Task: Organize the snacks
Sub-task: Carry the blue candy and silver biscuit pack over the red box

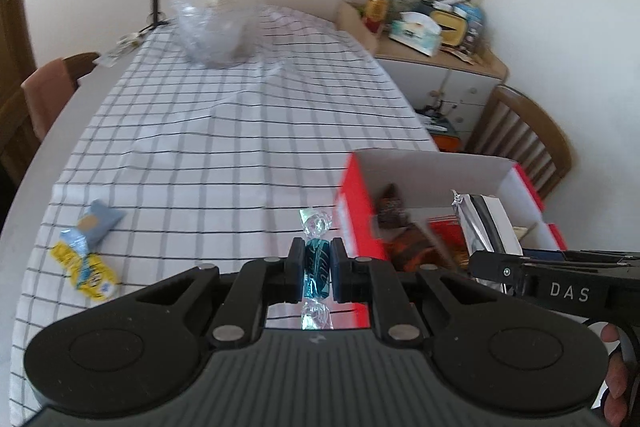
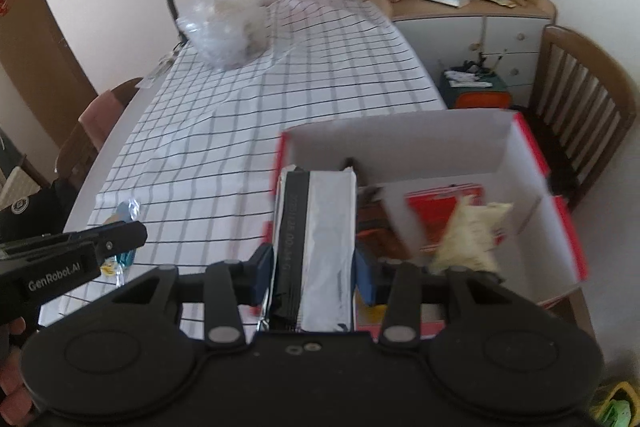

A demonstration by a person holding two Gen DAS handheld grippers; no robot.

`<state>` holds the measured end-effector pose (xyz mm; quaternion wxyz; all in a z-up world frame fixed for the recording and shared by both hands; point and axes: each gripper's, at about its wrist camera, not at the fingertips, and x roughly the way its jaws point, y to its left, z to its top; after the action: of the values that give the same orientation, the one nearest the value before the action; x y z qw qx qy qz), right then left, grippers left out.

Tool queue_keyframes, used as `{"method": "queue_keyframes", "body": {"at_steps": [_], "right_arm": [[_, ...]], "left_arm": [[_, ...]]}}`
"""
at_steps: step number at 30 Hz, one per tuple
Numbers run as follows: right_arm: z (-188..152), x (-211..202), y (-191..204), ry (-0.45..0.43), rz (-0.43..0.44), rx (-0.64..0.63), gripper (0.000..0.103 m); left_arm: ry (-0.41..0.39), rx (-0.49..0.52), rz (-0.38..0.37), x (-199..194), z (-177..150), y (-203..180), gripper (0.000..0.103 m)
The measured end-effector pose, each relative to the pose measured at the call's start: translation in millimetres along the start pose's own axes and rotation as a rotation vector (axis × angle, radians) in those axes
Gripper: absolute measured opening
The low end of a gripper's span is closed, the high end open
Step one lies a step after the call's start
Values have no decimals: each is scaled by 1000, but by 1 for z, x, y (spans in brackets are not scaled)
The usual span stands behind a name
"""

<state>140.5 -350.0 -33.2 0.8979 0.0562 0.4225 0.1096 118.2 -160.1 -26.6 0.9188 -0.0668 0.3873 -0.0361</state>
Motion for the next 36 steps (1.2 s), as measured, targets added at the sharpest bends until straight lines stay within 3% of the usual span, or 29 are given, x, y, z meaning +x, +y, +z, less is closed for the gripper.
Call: {"method": "queue_keyframes", "body": {"at_steps": [7, 18, 30, 36], "right_arm": [[5, -6, -61, -9, -24, 11, 42], [27, 18, -128, 12, -44, 44, 42], [61, 73, -140, 84, -45, 11, 42], [62, 91, -138, 136, -25, -28, 42]], "left_arm": [[48, 39, -37, 27, 7, -59, 12], [175, 88, -21, 82, 10, -110, 12], [298, 109, -22, 137, 11, -141, 12], [379, 122, -8, 162, 4, -143, 12]]}}
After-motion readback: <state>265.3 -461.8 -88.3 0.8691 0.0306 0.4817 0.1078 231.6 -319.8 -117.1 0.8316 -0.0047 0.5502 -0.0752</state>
